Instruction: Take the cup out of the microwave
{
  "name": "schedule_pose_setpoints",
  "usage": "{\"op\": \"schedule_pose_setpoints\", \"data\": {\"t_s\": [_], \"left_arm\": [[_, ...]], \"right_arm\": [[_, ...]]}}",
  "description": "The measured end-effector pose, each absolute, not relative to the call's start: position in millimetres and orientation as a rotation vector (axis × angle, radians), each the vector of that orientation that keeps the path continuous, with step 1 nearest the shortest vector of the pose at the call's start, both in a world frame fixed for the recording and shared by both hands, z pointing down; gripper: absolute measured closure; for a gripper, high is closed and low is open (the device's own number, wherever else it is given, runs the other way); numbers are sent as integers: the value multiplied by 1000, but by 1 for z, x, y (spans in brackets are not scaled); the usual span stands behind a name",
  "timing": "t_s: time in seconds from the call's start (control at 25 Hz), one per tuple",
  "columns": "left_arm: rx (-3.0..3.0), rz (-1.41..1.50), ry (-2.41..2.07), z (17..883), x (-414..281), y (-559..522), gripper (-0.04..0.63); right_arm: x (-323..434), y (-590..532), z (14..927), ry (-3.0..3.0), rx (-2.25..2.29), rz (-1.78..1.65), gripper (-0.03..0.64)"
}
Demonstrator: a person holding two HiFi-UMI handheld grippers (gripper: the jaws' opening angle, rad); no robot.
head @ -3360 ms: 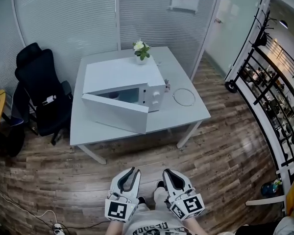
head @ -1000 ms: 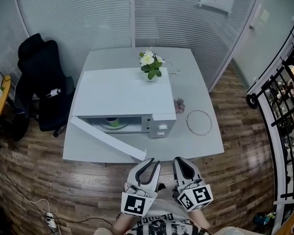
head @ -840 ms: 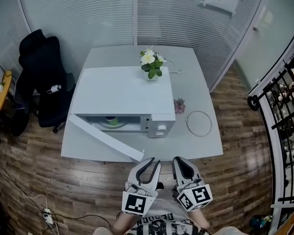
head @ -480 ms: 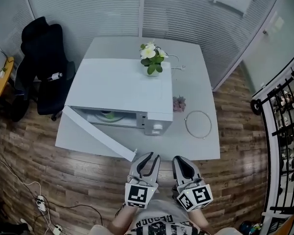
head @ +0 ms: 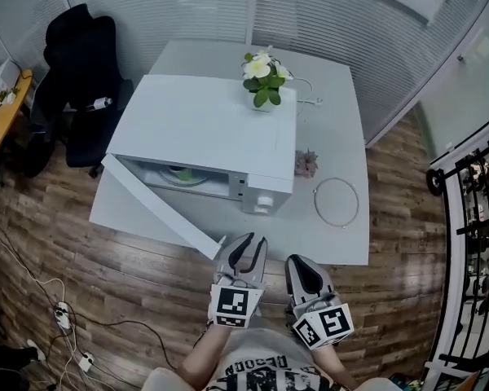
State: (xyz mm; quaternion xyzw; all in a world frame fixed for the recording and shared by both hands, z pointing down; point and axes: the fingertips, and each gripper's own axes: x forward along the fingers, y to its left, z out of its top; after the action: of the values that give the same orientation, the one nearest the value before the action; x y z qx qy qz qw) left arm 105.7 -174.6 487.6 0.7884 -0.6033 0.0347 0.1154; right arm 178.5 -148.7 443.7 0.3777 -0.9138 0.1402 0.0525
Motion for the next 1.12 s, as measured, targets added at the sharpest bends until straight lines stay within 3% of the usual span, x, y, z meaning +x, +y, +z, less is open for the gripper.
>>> {"op": "schedule_pose_setpoints", "data": {"t_s": [1.12], "left_arm": [[1989,132,-2094,494,30,-91,499]], "right_arm": [[141,-134,452,-2866,888,446,592]]}}
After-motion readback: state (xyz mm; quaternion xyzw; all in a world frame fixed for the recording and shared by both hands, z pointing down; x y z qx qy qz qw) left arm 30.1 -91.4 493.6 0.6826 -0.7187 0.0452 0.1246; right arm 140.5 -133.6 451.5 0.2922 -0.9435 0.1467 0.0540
